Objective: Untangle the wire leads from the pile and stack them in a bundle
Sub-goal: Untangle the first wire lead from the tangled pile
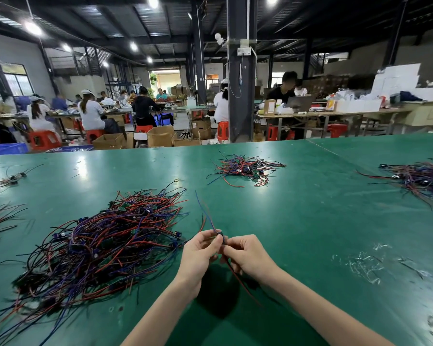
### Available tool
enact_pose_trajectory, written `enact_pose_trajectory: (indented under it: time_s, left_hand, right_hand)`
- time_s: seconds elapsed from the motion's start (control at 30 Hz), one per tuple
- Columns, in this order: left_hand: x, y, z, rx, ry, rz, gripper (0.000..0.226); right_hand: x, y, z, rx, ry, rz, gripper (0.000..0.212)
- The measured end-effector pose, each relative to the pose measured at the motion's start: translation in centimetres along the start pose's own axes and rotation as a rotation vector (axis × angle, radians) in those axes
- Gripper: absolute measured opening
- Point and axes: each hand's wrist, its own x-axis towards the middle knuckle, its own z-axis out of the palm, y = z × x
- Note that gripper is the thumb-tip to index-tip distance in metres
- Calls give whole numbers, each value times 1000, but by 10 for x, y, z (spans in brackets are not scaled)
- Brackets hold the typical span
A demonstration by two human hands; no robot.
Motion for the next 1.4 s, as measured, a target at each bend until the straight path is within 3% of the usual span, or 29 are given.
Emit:
enact_pose_trajectory:
  time_s: [0.2,0.4,0.67,1.03,1.2,1.4]
  left_hand:
    - [1,-4,-3,12,22,76,14]
    - [0,-7,-2,117,57,204,13]
    - [5,-9,-3,97,107,184,12]
    - [9,-11,-10,113,21,107,23]
    - [10,-11,-12,143,72,110,25]
    - [8,-10,-11,107,148,133,29]
  right_hand:
    - [-2,-2,1,-116,6,-43,28]
    - [0,-3,-3,-87,-62,49,36]
    - [1,-3,-2,-35,-78,64,16]
    - [0,1,-3,-76,-38,46,15]
    - [0,-1,-4,-68,-67,71,10]
    - [-3,-3,-5,-85,-113,130,20]
